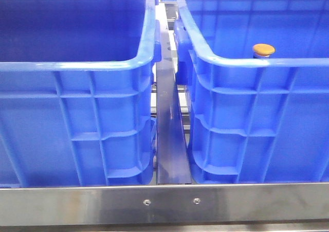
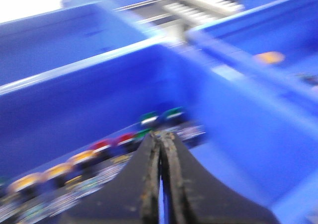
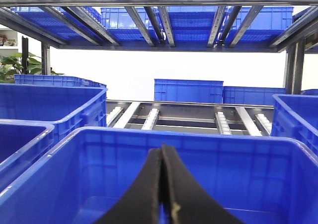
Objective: Pick red and yellow buttons and place in box
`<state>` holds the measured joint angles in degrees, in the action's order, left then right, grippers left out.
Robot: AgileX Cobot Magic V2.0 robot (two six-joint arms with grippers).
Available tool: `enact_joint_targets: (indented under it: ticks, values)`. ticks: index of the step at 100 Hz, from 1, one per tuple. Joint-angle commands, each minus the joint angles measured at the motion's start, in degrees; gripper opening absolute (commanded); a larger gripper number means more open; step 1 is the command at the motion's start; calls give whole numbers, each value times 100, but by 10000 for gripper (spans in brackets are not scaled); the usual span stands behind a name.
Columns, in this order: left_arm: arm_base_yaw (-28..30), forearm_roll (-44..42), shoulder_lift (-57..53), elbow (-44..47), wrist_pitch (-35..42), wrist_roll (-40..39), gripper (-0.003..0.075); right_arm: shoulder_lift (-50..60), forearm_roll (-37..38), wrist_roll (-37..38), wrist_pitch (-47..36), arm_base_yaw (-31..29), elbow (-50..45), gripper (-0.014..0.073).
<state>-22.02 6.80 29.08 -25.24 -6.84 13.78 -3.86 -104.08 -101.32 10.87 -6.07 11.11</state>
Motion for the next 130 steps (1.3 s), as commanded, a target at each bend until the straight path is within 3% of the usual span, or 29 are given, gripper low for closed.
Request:
enact_joint_targets:
  ticks: [1,13,52,71,130]
  values:
    - [453,-208,-241,-16,445,-379,-19,-49,-549,-61,144,-20,132,-69]
    - [1060,-1142,-686,351,445,-1610,-19,-49,-549,-61,149,-20,132,-69]
    - [2202,-1044,-2386,2051,684,-1598,-19,-49,-549,-61,149,-20,132,-69]
    - [2342,-869,-3136,2796,855,-1598,-19,-49,-549,-61,149,-20,132,-69]
    - [2368,-855,-3123,2784,971,-1598,-19,-59,-549,-61,148,-20,132,-69]
